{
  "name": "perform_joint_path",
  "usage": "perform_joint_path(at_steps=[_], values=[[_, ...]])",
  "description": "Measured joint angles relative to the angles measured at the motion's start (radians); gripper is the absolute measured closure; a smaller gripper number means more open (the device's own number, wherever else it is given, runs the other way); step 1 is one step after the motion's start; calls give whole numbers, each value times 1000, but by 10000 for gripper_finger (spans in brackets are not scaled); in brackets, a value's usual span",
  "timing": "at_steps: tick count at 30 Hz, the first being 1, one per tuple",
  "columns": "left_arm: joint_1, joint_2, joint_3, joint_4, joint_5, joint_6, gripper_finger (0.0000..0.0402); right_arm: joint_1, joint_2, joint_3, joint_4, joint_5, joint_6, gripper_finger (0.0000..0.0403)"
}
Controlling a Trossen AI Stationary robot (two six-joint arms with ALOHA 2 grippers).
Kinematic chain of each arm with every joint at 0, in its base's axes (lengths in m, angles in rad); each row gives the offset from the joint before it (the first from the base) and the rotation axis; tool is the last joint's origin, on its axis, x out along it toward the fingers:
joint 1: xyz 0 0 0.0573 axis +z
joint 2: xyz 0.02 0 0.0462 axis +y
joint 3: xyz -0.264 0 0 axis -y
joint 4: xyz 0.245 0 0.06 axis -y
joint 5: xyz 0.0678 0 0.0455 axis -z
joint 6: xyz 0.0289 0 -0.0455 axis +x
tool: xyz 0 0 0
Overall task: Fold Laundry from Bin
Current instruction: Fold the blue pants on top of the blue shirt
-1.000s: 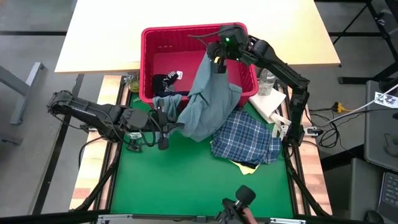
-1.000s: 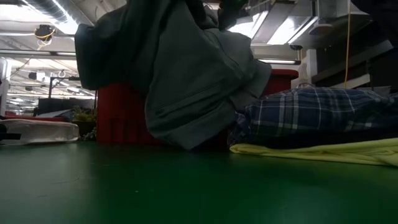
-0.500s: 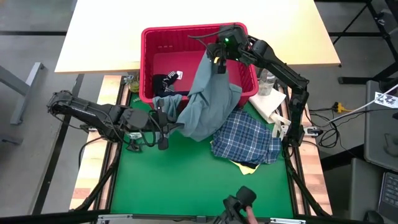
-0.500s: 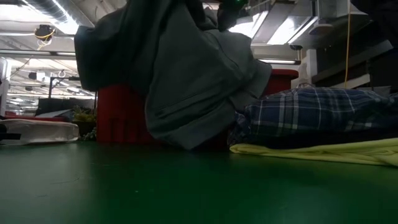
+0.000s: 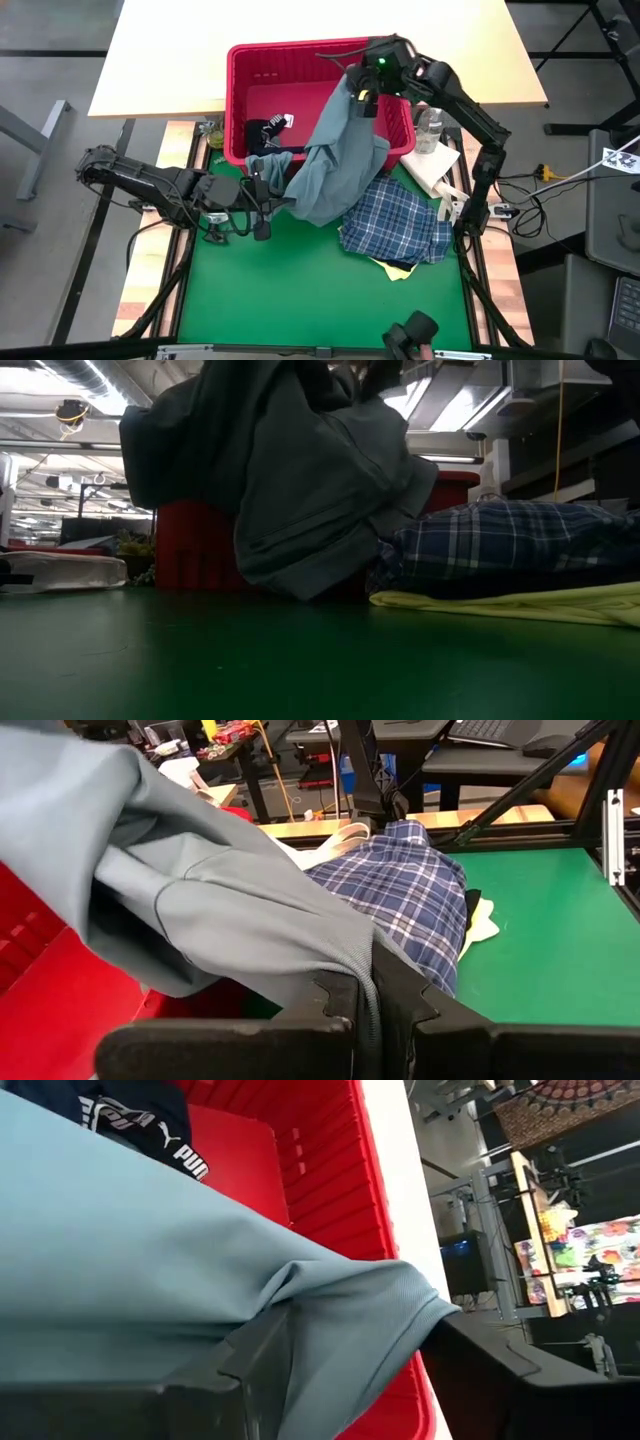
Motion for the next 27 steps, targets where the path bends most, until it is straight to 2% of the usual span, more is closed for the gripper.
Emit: perform_joint_path(at_steps=[9, 15, 22, 25, 27], values=[[0, 0, 0, 0, 0, 0, 395, 0, -129, 1, -97, -29, 42, 193], [0, 0, 0, 0, 0, 0, 395, 0, -189, 1, -240, -229, 213, 193], [0, 0, 0, 0, 0, 0, 395, 0, -200, 2, -448, -508, 275, 193], [0, 0, 0, 0, 0, 0, 395, 2, -200, -1, -500, -575, 275, 193], [0, 0, 0, 0, 0, 0, 395, 25, -200, -6, -492, -583, 289, 193]])
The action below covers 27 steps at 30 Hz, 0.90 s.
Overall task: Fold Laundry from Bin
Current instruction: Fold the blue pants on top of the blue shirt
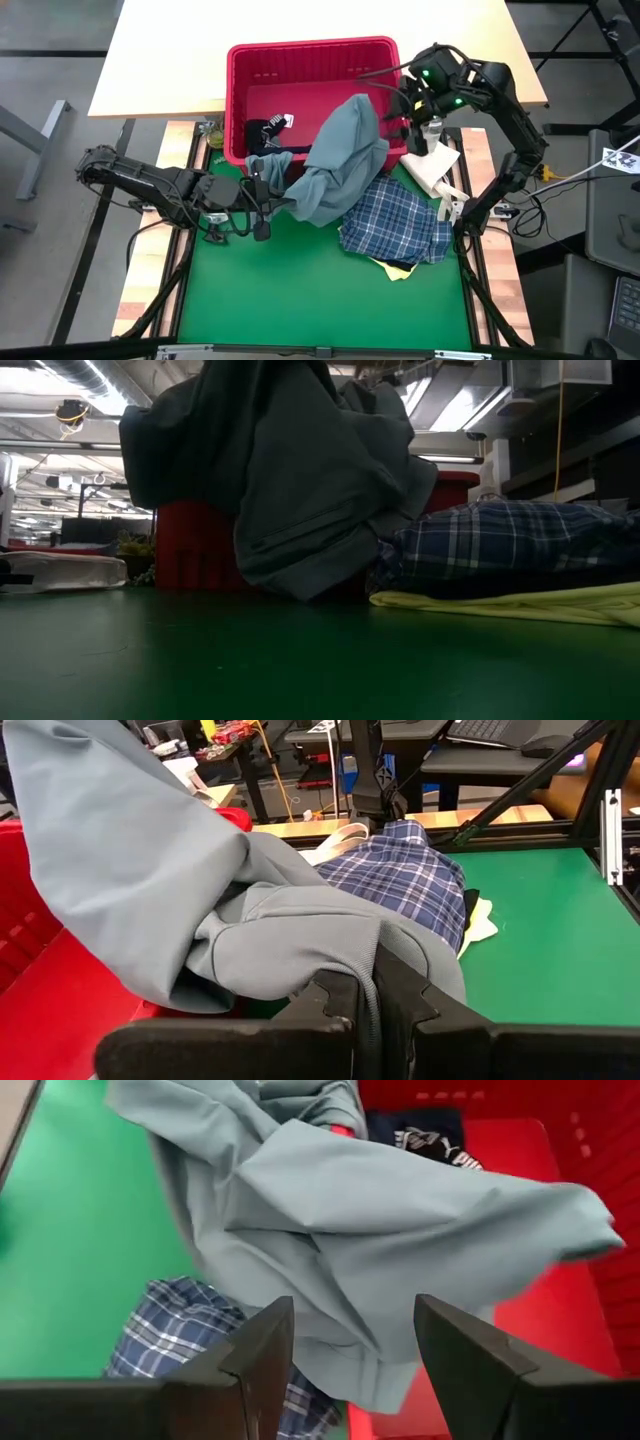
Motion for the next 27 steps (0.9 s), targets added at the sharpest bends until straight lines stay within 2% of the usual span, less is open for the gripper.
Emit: perform_joint_path(at_steps=[6, 10, 15, 22, 27], values=[[0, 0, 0, 0, 0, 0, 395, 84, 0, 5, -3, 10, 14, 193], [0, 0, 0, 1, 0, 0, 395, 194, 1, 4, -4, 70, 68, 193], [0, 0, 0, 1, 0, 0, 395, 372, 5, 4, -4, 262, 97, 193], [0, 0, 0, 1, 0, 0, 395, 647, 71, 4, -4, 575, 240, 193], [0, 0, 0, 1, 0, 0, 395, 802, 171, 4, -4, 704, 247, 193]])
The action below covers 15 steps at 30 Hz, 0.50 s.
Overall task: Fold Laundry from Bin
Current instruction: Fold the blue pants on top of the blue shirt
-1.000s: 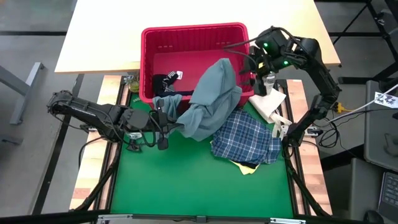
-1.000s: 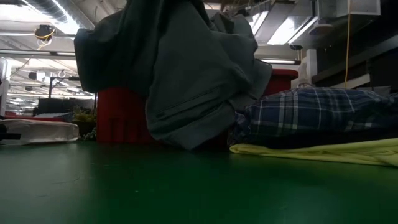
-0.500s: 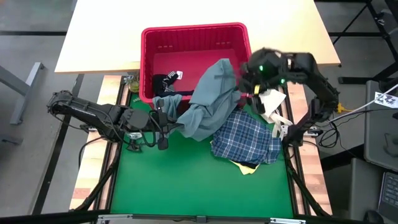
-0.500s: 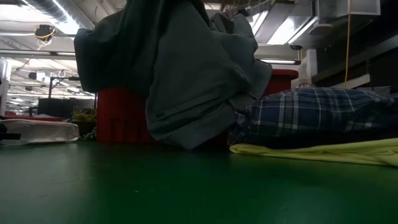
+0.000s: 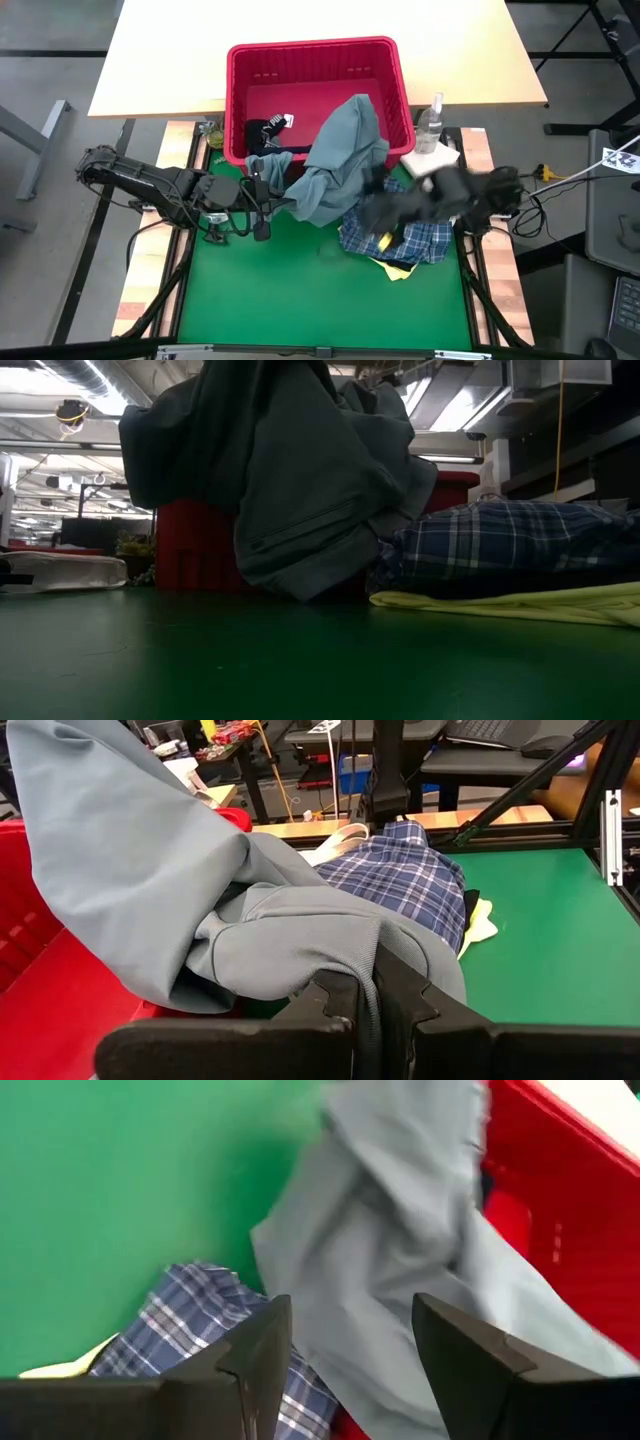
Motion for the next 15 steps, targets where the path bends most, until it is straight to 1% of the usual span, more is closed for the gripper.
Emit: perform_joint_path(at_steps=[4, 7, 11, 15], values=[[0, 0, 0, 1, 0, 0, 395, 82, 107, 0, 0, 29, -4, 193], [0, 0, 0, 3, 0, 0, 395, 119, 193, 0, 0, 29, -12, 193], [0, 0, 0, 4, 0, 23, 395, 149, 299, 0, 0, 39, -53, 193], [0, 0, 0, 7, -5, 41, 395, 151, 381, -1, 3, 39, -90, 194]])
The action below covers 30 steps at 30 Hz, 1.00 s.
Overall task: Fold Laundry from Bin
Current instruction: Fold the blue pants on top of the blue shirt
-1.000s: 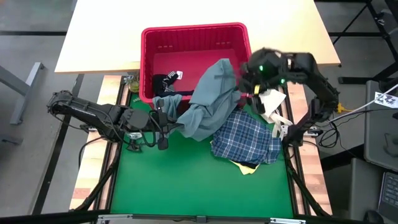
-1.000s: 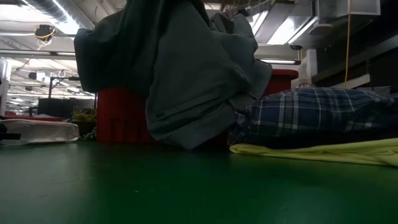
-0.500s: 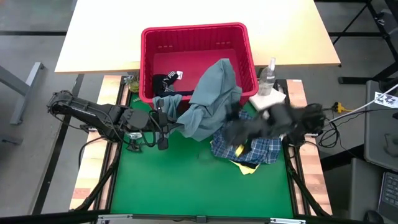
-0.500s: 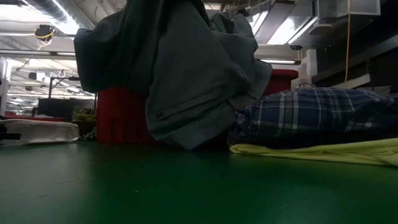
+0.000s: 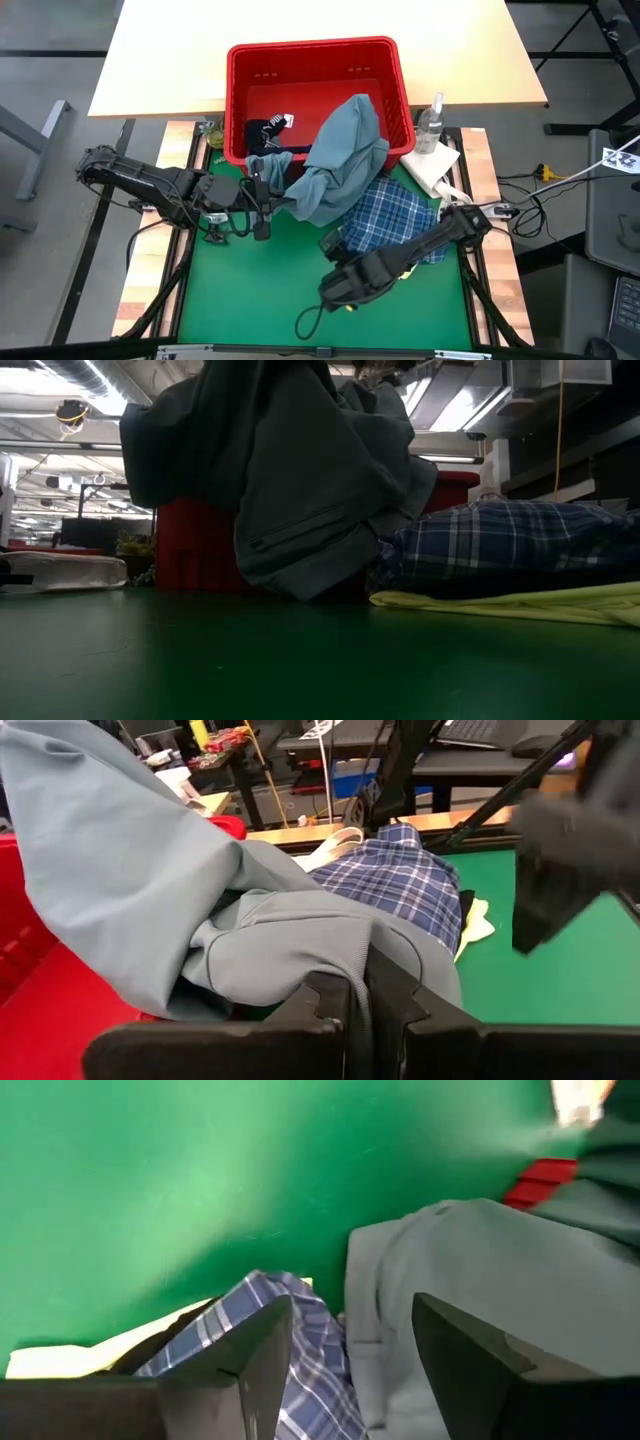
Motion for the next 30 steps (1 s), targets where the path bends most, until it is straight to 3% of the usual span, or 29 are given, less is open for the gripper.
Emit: perform_joint_path(at_steps=[17, 23, 30], values=[[0, -3, 0, 2, -23, 2, 395, -142, 162, -1, 156, 20, -180, 194], [0, -3, 0, 2, -23, 2, 395, -189, 162, -83, 193, -12, -227, 194], [0, -3, 0, 1, -23, 2, 395, -228, 162, -233, 351, -4, -316, 194]])
